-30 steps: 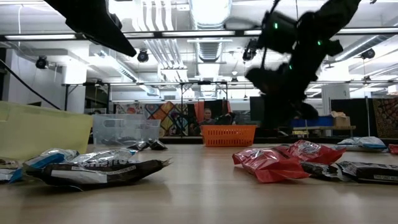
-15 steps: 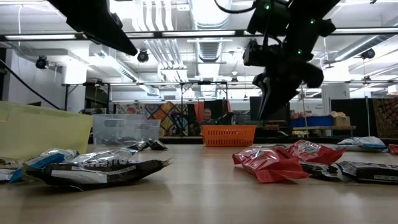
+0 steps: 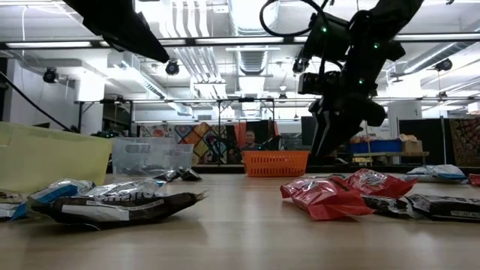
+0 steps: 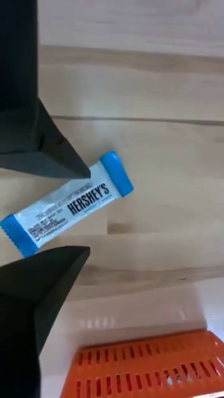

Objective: Sort candy
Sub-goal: Put the middle right white candy into the yellow bin

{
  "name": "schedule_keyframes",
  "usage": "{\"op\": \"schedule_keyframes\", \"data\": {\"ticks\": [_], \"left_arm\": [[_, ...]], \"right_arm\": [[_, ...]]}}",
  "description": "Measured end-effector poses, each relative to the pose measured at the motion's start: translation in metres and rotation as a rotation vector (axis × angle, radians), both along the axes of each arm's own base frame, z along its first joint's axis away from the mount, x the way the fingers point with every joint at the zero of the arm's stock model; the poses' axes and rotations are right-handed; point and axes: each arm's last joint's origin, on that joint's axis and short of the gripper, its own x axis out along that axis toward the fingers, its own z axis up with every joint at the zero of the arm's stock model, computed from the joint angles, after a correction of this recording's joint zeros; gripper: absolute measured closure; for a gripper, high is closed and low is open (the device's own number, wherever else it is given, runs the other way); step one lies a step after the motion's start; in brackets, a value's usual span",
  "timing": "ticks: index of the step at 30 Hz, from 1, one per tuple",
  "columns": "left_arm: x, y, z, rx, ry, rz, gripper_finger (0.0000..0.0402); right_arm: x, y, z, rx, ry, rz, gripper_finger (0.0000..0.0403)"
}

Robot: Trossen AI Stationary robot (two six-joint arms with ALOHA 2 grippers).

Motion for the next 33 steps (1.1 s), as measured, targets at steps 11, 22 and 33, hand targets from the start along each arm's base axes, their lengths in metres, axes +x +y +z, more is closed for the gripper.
{"op": "schedule_keyframes", "data": {"ticks": [11,22,33], "left_arm": [[0.002,-0.001,0.002,0.002,-0.023,-0.011,0.0322],[0.002,-0.001,0.003,-0.002,-0.034,-0.011,0.0322],[0.005,-0.003,0.000,0.000,-0.102,-0.044,0.0322]], "right_arm": [[0.006,-0.005,-0.038,0.012,0.102,-0.007,0.0186],[0.008,-0.011,-0.072,0.114,0.191,-0.013,0.0279],[0.012,-0.010,-0.043,0.188,0.023,-0.043,0.0385]]}}
